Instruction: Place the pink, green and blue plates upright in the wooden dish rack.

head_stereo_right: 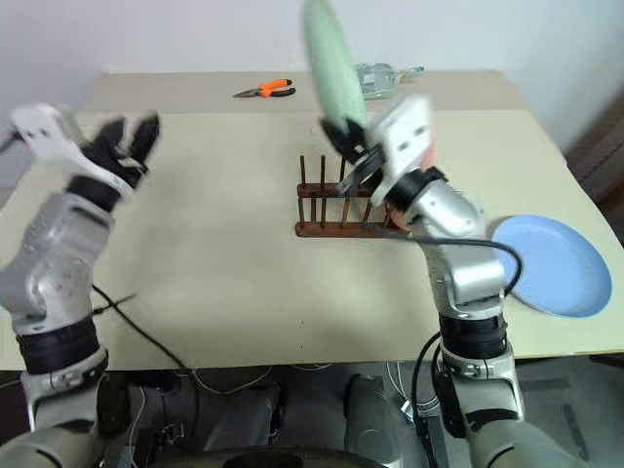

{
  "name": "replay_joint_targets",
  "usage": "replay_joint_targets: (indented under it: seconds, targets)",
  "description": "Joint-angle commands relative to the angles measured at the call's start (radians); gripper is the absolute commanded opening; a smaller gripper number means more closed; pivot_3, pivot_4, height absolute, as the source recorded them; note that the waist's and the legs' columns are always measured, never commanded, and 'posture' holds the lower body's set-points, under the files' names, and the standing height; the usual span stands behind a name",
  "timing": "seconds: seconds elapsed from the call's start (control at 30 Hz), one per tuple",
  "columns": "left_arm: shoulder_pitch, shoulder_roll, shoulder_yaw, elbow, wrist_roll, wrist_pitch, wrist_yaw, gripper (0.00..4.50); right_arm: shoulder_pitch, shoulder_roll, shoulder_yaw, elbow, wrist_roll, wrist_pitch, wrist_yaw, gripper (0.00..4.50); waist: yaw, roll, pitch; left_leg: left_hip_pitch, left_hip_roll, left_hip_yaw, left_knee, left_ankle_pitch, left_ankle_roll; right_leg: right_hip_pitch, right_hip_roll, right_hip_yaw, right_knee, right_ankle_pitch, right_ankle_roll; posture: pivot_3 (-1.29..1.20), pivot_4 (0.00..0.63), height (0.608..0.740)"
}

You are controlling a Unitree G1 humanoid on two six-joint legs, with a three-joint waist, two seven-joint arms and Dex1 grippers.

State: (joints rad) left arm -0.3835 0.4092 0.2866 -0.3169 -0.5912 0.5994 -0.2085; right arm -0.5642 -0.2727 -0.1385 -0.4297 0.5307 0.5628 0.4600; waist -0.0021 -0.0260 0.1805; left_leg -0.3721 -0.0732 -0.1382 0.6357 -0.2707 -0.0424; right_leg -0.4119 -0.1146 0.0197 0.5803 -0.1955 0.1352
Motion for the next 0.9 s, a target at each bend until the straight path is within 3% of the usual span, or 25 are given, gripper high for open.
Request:
replay_joint_targets:
  seconds: [0.03,0.2,0.57,0.67,0.8,0.9]
  targets:
    - [0.086,0.036,-0.086,-0.094,-0.048,-0.017,-0.188,3.07,-0.008,0.050,-0.133,-0.084,0.284,0.170,-0.162,0.00,-0.004,0.000,0.000,0.000,0.000,0.000,0.000,0.000,0.000,0.000,0.000,0.000,0.000,-0.001,-0.002,0.00,0.150,0.740]
    - [0.209,0.090,-0.198,-0.171,-0.117,0.033,-0.379,3.07,0.007,0.071,-0.177,-0.079,0.429,0.256,-0.313,0.00,-0.011,0.004,0.001,0.000,0.001,0.002,-0.004,0.000,0.000,-0.003,0.000,0.001,0.000,-0.001,-0.003,0.00,0.150,0.740]
    - [0.223,0.110,-0.287,-0.244,-0.095,0.047,-0.432,3.07,0.046,0.014,-0.130,-0.001,0.429,0.286,-0.346,0.00,-0.011,0.006,0.000,-0.001,0.001,0.004,-0.003,0.000,0.001,-0.005,0.000,0.001,0.001,-0.001,-0.004,0.00,0.150,0.740]
    - [0.220,0.107,-0.294,-0.245,-0.088,0.046,-0.427,3.14,0.045,-0.013,-0.108,0.007,0.399,0.272,-0.331,1.06,-0.011,0.006,0.000,0.000,0.001,0.004,-0.003,0.000,0.001,-0.005,0.000,0.001,0.001,-0.001,-0.004,0.00,0.150,0.740]
    - [0.216,0.107,-0.297,-0.242,-0.089,0.047,-0.426,3.14,0.055,-0.140,0.014,-0.033,0.181,0.158,-0.240,3.01,-0.011,0.006,0.000,-0.001,0.001,0.004,-0.003,0.000,0.001,-0.005,0.000,0.001,0.000,-0.002,-0.003,0.00,0.150,0.740]
    - [0.212,0.106,-0.309,-0.233,-0.083,0.046,-0.430,3.14,0.065,-0.254,0.067,-0.061,0.025,0.019,-0.146,3.01,-0.009,0.006,0.000,-0.001,0.001,0.004,-0.003,0.000,0.001,-0.004,0.000,0.001,0.000,-0.002,-0.003,0.00,0.150,0.740]
